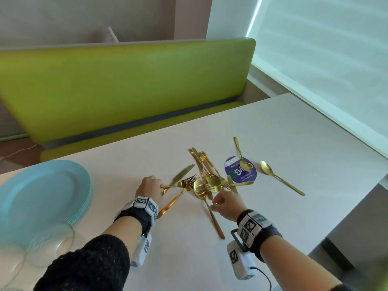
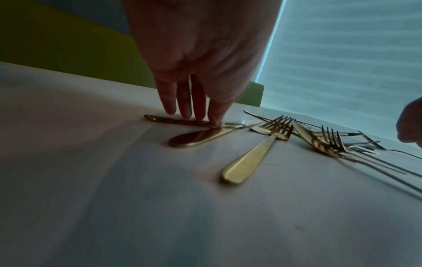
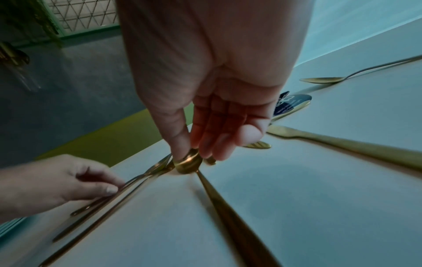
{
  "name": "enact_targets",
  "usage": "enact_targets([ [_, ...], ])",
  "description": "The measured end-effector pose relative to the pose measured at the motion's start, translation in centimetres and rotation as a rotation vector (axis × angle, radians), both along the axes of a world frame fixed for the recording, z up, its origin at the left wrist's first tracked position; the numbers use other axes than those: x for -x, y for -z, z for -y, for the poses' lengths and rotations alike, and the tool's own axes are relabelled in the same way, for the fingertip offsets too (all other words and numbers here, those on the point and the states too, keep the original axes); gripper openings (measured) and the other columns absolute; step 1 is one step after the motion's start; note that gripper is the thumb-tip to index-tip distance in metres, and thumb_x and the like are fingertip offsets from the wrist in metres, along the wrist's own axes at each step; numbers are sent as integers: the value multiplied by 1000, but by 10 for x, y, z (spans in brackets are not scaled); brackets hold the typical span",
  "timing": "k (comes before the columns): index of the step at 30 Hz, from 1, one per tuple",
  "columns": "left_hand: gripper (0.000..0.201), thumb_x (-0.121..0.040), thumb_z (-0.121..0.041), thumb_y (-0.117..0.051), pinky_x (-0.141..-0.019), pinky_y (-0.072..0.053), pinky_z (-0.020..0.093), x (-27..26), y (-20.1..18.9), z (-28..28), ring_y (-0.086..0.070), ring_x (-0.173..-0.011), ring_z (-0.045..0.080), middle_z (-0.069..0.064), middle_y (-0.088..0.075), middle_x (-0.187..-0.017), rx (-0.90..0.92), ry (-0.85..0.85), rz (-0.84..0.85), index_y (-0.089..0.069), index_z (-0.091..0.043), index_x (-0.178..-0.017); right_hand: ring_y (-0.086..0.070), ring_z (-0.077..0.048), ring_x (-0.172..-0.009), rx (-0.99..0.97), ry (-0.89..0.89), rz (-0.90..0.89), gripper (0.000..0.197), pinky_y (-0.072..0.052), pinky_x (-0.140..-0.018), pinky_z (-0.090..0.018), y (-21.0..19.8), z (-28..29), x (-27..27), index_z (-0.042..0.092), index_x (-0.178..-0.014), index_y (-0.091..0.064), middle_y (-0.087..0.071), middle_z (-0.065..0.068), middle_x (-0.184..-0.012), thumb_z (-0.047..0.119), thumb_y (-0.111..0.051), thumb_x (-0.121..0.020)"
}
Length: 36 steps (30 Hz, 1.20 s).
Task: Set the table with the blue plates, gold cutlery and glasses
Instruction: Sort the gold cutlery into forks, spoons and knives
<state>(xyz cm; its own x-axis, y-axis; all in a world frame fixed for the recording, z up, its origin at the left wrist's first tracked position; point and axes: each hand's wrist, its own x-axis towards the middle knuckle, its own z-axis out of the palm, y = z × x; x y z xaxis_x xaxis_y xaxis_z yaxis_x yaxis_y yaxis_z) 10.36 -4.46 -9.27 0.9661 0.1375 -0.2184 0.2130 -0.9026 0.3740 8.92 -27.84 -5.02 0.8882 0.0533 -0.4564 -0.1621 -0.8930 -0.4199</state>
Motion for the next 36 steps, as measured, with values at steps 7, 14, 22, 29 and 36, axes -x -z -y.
enact_targets([
  [7,16,-93,-11,-49,-82,-46,34,-2,-2,-4,-54,-106,26,10,-60,-110,-17,51,-6,-62,-5,-100,-53,-10,-87,-43,-5,-43,18,-48,-85,-24,12,-38,9,18,-98,-65,-56,4,-91,27,-68,-83],
  [14,20,-96,-8,-40,-81,-45,36,7,-18,-10,-57,-104,32,18,-60,-114,117,-27,51,-51,-1,-110,-59,-22,-106,-36,62,-92,33,-47,-87,-31,22,-87,7,13,-113,-58,-62,-6,-114,36,-58,-90],
  [22,16,-97,-10,-36,-78,-39,28,3,-41,-16,-59,-107,32,17,-63,-116,455,-240,21,-47,-4,-108,-48,-26,-125,25,231,-58,49,-38,-104,-33,20,-124,-9,3,-137,-40,-46,-12,-138,33,-41,-99],
  [29,15,-91,-15,-41,-81,-50,36,4,-35,-16,-63,-92,32,15,-66,-107,612,-360,-59,-49,-11,-103,-53,-24,-123,80,206,-133,36,-42,-97,-26,14,-125,-10,1,-128,-50,-55,-13,-132,17,-43,-97],
  [36,27,-98,-31,-38,-71,-42,26,7,-33,-6,-55,-76,22,1,-60,-77,670,-344,-35,-57,-16,-109,-68,-22,-78,-149,268,-172,19,-58,-75,-30,10,-123,-11,8,-84,-62,-69,-7,-84,25,-56,-89],
])
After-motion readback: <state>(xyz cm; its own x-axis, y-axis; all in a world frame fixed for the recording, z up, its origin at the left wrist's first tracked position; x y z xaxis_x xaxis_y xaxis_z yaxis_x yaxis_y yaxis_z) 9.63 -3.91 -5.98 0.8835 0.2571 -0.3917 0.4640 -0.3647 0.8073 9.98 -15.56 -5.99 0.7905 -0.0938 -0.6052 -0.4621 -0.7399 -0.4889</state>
